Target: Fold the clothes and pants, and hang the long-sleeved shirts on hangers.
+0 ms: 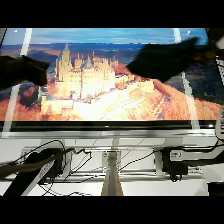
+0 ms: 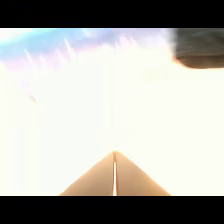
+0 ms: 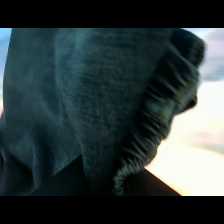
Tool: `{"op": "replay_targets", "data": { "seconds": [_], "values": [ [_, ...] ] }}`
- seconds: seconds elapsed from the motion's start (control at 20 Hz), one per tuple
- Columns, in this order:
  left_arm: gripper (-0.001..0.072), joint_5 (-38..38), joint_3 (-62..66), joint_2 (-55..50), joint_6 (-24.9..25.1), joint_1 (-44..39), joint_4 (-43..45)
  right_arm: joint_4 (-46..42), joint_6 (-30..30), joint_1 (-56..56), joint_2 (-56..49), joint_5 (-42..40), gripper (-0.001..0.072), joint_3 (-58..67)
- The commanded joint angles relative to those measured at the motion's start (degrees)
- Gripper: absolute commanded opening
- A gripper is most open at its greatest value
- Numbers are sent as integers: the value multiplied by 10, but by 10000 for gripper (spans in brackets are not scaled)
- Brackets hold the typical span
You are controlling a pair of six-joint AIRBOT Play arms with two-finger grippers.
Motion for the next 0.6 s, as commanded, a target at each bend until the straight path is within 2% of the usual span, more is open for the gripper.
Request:
{"op": "replay_targets", "data": {
  "seconds": [0.0,0.25,0.4,0.45,0.5,0.55],
  "values": [
    [27,30,0,75,-1,12,5,-122,82,-144,33,99,34,0],
    [27,30,0,87,-1,12,5,-139,165,-300,34,194,35,0],
    [27,31,0,66,-1,12,6,-139,169,-341,33,207,36,0],
    [27,31,0,56,-1,12,6,-139,169,-349,33,207,138,0],
    [27,31,0,45,-1,12,6,-139,168,-354,33,207,426,0],
    [27,31,0,32,-1,12,6,-140,160,-355,33,207,645,0]
  ]
}}
